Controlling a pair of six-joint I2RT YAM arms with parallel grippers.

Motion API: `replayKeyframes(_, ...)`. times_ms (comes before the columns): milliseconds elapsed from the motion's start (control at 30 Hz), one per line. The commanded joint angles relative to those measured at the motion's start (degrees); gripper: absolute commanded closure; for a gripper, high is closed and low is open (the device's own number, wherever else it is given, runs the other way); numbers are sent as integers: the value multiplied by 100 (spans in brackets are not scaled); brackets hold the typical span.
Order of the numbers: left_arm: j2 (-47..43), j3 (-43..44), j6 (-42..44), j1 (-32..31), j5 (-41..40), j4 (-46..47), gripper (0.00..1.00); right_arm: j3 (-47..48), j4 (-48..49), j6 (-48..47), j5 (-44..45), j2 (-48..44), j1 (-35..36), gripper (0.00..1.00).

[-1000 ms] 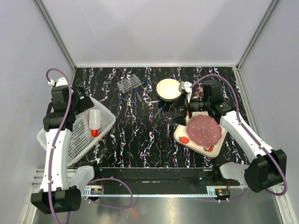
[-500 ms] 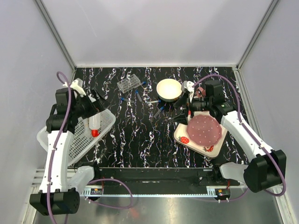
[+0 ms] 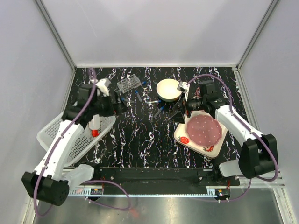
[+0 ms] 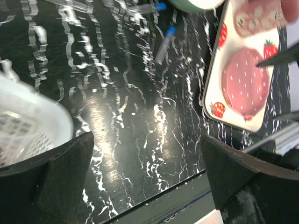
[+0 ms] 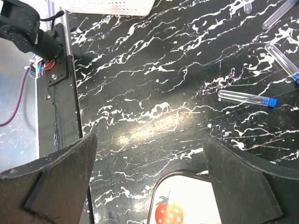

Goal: Organize the chemistry lab equipment

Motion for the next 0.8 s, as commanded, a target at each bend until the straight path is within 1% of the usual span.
replayKeyframes(0, 464, 67, 75, -1162, -552, 718, 1, 326, -104, 6, 256, 97, -91, 0)
replayKeyframes(33, 700, 49, 40, -1417, -718, 780, 1, 344, -200, -64, 265, 124, -108, 0)
replayKeyframes(67, 859, 67, 5, -1880, -1094, 850, 1, 361, -253, -91, 265, 142, -152, 0)
replayKeyframes(133, 1193, 119, -118, -2235, -1299, 1122, 2, 335, -280, -126, 256, 81, -345, 0)
replayKeyframes(167, 1621, 172, -153, -2480, -1396, 1219, 5, 274, -280, -126, 247, 63, -416, 0)
replayKeyframes(233, 2132, 495, -163, -2762, -1362, 1422, 9, 212, -245, -135, 203, -16, -653, 0)
replayKeyframes(267, 2631, 645, -145, -2834, -1388, 1466, 14, 134, -219, -118, 142, -51, -723, 0)
replayKeyframes(367, 3442, 1366, 48, -3009, -1423, 1484, 23, -7, -43, -12, -7, -157, -1022, 0)
replayKeyframes(400, 3932, 1550, 153, -3028, -1432, 1440, 24, -34, 9, 23, -34, -183, -1084, 0)
replayKeyframes(433, 4137, 1883, 171, -3045, -1458, 1405, 26, -52, 53, 49, -69, -227, -1180, 0)
replayKeyframes(500, 4672, 2184, 259, -3054, -1502, 1308, 31, -96, 89, 50, -131, -245, -1260, 0)
replayKeyframes(533, 4823, 2411, 268, -3054, -1511, 1299, 32, -104, 106, 50, -148, -271, -1295, 0)
replayKeyframes(667, 5316, 2844, 356, -3063, -1695, 1220, 36, -157, 142, 41, -236, -289, -1374, 0)
replayKeyframes(767, 5641, 3116, 365, -3072, -1722, 1185, 42, -140, 133, 41, -298, -263, -1392, 0)
